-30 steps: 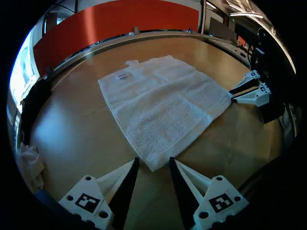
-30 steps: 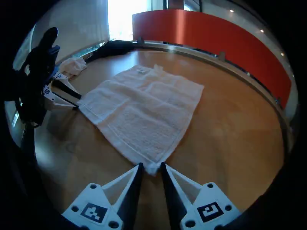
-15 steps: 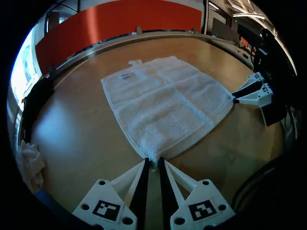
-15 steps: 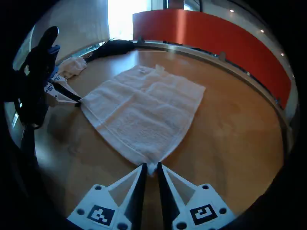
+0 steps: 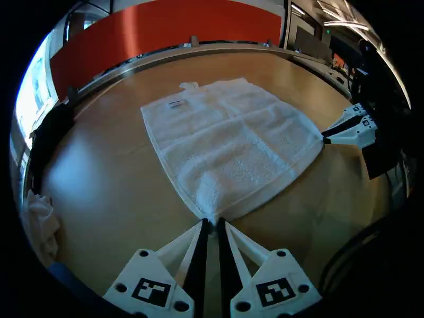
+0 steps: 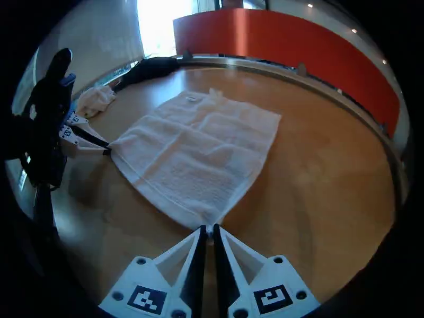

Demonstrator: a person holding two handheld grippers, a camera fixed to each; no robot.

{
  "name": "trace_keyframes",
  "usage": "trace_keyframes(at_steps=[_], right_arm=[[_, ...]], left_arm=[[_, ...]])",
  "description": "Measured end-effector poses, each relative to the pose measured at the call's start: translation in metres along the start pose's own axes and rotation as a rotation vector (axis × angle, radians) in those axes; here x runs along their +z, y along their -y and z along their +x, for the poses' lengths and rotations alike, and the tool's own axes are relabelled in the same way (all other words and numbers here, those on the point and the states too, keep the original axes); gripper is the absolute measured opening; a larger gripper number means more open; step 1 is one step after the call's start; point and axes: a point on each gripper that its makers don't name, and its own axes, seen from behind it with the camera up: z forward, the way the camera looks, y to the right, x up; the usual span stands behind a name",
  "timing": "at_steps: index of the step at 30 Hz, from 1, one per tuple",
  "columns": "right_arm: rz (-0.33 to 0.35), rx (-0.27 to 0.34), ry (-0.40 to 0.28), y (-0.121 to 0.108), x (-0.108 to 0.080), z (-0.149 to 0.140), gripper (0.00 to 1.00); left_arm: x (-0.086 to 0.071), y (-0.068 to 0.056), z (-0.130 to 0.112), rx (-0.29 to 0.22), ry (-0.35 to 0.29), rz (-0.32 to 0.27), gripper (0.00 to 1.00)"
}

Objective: Fold towel

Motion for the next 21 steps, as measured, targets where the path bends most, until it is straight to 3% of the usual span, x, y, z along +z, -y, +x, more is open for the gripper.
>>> trace_keyframes(at_steps=[5, 11, 21], right_arm=[[0.031, 0.043, 0.028, 0.003, -0.002, -0.001, 0.10], [0.046, 0.043, 0.019, 0.007, -0.009, 0.005, 0.09], [0.052, 0.052, -0.053, 0.016, -0.039, 0.037, 0.09]], left_arm=[[0.000, 0.000, 0.001, 0.008, 0.003, 0.000, 0.13], [-0.004, -0.001, 0.005, -0.002, -0.003, -0.003, 0.13], [-0.033, -0.005, 0.028, -0.060, -0.034, -0.016, 0.13]])
